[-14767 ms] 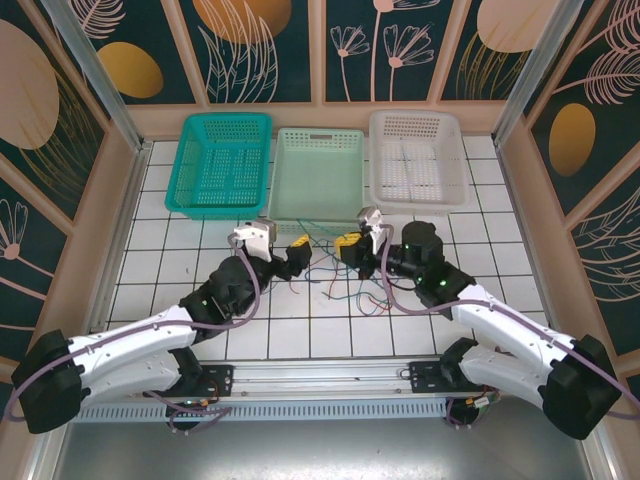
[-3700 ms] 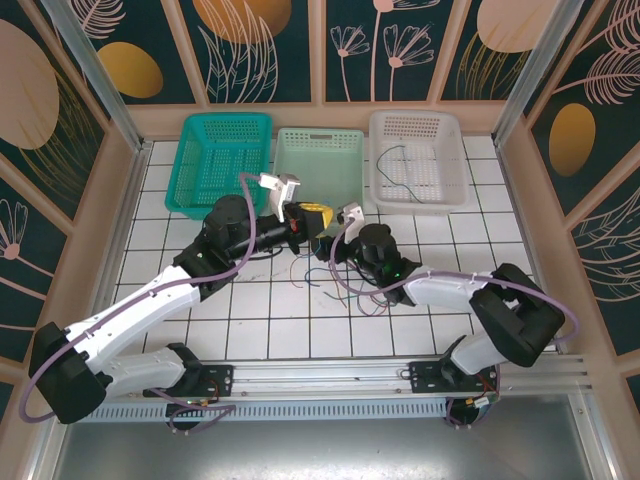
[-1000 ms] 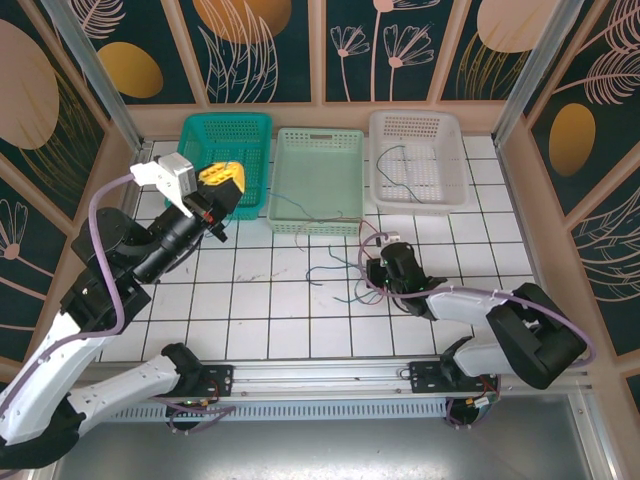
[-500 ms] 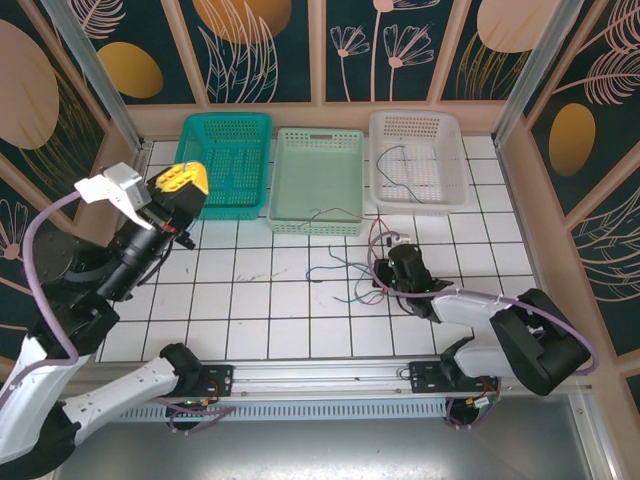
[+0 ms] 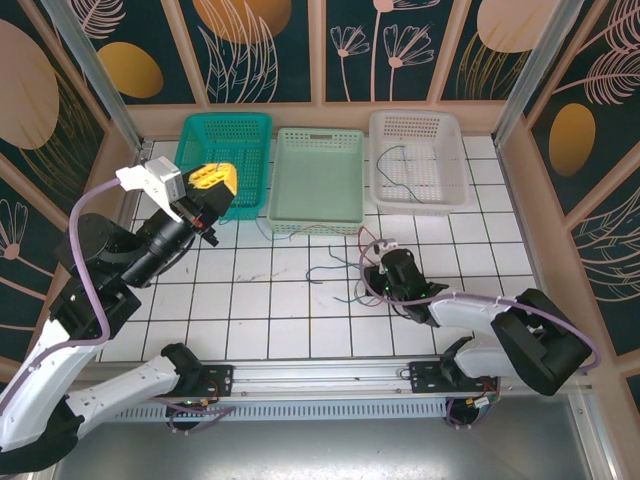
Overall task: Untangle the cables
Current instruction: Untie the cable from multiple cables.
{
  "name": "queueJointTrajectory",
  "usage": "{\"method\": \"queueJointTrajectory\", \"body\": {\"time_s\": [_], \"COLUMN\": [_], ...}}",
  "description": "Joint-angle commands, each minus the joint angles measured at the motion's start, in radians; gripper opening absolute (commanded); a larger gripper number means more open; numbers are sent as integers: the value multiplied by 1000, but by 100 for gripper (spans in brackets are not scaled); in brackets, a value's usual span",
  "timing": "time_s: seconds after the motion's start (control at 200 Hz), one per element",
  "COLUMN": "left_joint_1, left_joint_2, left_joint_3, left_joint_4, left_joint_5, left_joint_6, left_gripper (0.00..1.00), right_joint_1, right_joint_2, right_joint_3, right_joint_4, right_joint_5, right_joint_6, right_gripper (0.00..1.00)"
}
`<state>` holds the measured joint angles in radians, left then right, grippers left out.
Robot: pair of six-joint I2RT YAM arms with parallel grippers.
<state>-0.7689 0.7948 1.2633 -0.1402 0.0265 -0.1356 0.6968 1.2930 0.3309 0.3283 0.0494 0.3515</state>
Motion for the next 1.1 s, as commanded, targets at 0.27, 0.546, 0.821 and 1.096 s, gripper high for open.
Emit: {"method": "queueJointTrajectory", "body": {"time_s": [0.27, 0.546, 0.821, 1.096], "left_joint_1": [-1, -3, -2, -3], "left_joint_2": [18, 50, 44, 27], "left_joint_3": [-94, -96, -102, -108], "left_joint_4": [65, 71, 93, 107], "left_joint_5": [60, 90, 127, 130], "left_joint_6": [-55, -59, -76, -82], "left_gripper": [5, 6, 6, 6], "right_joint_1": [50, 66, 78, 119], "right_joint_2": [48, -196, -94, 147], "right_joint_3": [113, 143, 261, 371], "right_joint_4": [-150, -164, -174, -24], "right_joint_5": [94, 73, -11, -155], "right_joint_6": [-18, -141, -416, -504], "right_gripper": [54, 68, 70, 72]}}
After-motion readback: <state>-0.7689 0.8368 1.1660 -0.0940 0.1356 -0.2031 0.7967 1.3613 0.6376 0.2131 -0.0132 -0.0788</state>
